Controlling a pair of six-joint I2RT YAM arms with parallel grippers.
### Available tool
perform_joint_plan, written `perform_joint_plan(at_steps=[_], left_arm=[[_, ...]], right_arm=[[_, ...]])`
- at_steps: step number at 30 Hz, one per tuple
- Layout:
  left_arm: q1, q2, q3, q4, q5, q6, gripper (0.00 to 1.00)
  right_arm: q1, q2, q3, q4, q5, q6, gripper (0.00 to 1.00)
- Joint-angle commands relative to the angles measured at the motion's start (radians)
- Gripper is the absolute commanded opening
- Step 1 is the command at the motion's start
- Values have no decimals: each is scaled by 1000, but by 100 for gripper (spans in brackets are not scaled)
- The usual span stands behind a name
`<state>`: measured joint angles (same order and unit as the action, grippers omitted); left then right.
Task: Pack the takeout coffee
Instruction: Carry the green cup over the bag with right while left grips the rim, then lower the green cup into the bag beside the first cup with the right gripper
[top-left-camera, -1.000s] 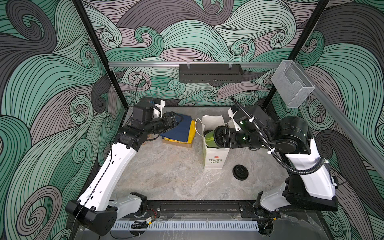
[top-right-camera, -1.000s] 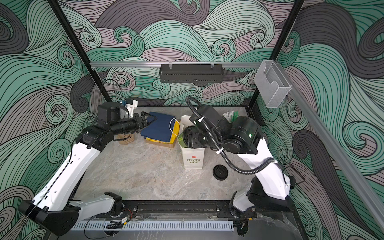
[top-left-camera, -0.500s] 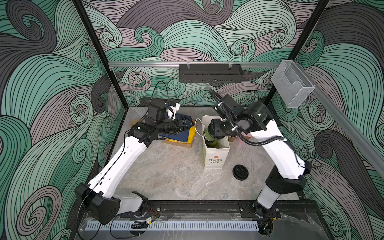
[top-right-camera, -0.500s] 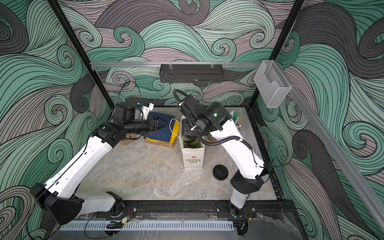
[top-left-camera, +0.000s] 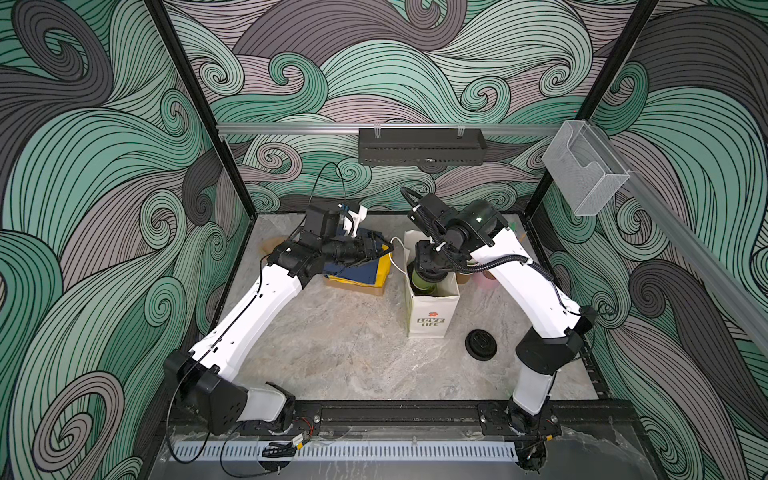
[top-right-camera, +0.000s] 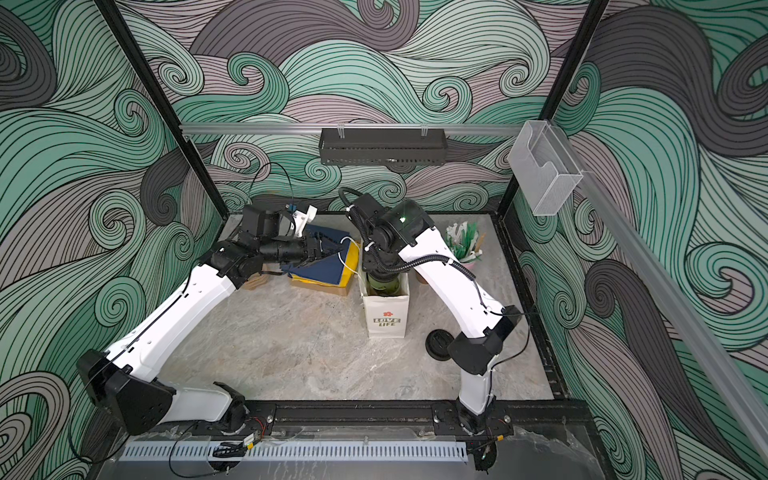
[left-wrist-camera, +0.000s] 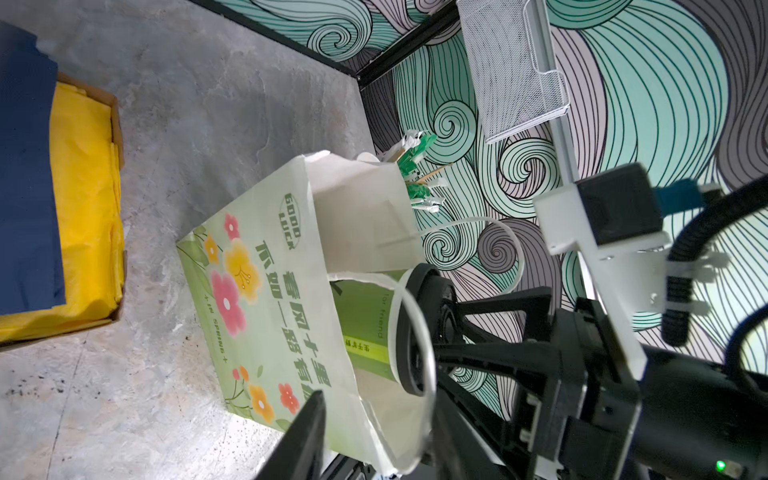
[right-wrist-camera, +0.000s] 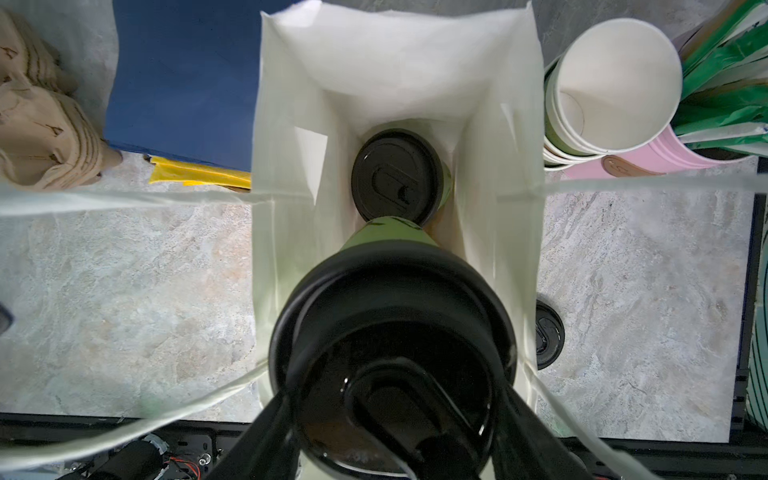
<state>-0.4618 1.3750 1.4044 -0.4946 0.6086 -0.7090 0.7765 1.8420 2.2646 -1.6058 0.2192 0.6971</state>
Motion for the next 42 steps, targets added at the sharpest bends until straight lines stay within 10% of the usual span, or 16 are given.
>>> perform_joint_plan(at_steps=[1, 21, 42], left_arm=[[-8, 22, 38, 22, 50, 14, 33], [-12, 39, 31, 61, 120, -1, 0], [-15, 39, 28, 62, 111, 1, 0]], right_arm=[[-11, -17, -38, -194, -17, 27, 63], [-42, 79, -68, -191, -85, 13, 62], [-64, 49, -221, -67, -113, 15, 62]])
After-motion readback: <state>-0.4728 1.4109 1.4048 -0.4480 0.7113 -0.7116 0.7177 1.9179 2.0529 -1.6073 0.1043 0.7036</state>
